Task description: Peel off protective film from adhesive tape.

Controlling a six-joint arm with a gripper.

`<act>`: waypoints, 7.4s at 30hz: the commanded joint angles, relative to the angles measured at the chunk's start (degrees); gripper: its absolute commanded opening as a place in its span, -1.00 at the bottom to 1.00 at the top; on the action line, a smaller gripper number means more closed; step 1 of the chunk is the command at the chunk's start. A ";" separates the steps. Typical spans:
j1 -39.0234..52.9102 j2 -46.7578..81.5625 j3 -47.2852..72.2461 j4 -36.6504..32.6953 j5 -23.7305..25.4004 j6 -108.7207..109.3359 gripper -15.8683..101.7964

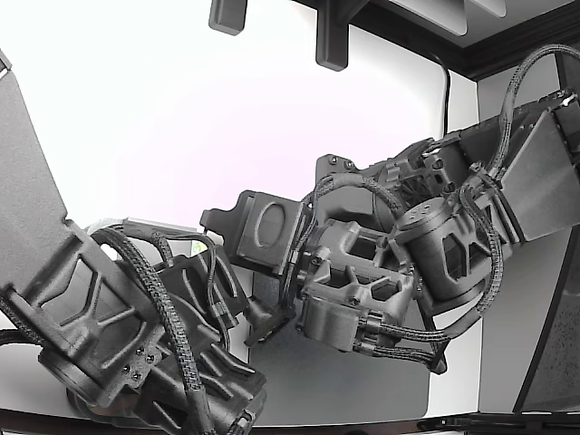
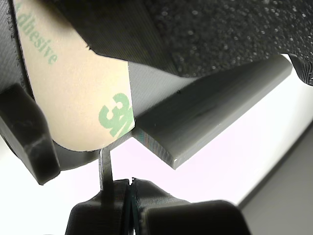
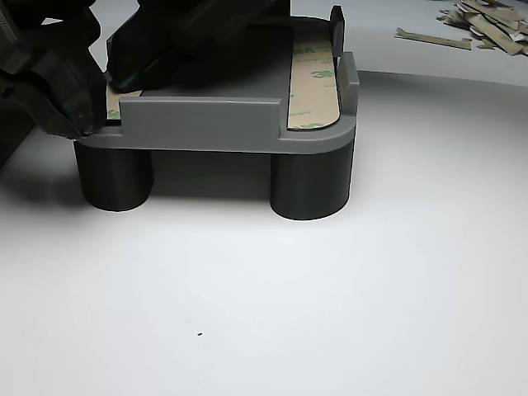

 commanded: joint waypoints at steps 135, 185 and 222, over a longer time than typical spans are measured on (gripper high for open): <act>1.58 -2.72 -4.57 -0.26 2.55 9.84 -0.92; 3.52 -2.29 -7.38 6.50 1.85 5.89 -0.92; 4.22 -7.65 -10.81 8.88 0.79 7.21 -0.92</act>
